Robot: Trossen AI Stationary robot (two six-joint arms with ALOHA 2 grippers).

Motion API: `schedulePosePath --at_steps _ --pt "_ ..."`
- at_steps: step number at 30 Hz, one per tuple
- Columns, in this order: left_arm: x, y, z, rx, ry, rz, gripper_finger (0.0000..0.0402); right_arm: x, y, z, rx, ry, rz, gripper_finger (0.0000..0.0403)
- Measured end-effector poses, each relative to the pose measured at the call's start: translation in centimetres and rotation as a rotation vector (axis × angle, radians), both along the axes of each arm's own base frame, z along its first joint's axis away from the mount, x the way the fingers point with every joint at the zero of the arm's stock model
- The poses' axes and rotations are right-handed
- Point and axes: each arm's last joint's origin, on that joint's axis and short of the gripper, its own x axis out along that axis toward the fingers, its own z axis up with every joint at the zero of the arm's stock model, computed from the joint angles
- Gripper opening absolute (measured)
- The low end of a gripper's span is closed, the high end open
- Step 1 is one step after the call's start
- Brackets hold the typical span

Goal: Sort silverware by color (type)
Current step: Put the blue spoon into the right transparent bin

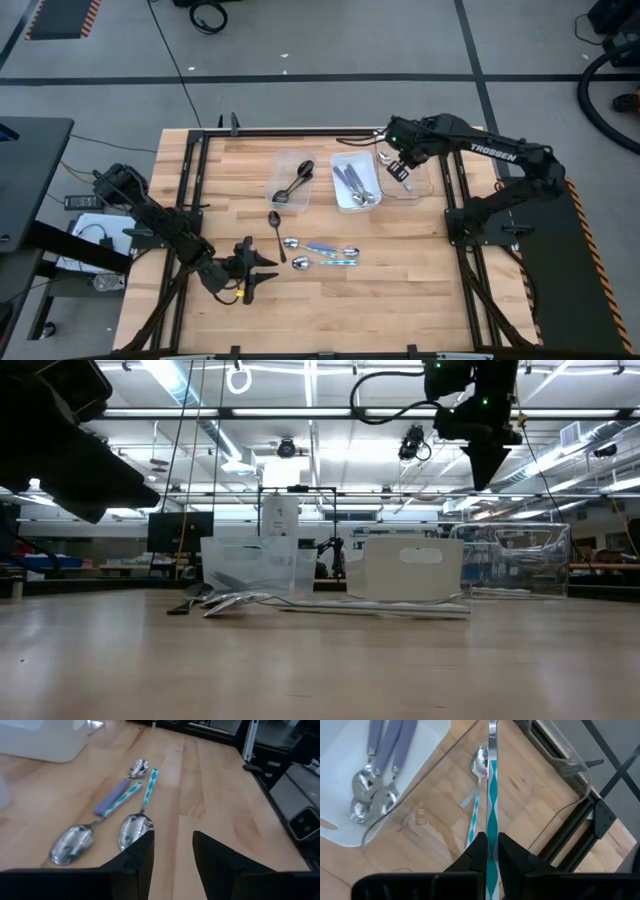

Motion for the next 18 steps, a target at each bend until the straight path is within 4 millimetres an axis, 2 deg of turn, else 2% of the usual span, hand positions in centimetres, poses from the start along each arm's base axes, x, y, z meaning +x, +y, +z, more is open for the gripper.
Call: schedulePosePath --at_steps 13,18 --pt "1.0 1.4 0.0 0.145 0.005 0.049 0.0141 -0.5 -2.1 0.0 0.018 -0.063 -0.048 0.0034" --pt "1.3 1.8 0.0 0.177 0.009 0.061 0.0141 -0.7 -2.2 -1.8 0.069 -0.045 -0.074 0.0034"
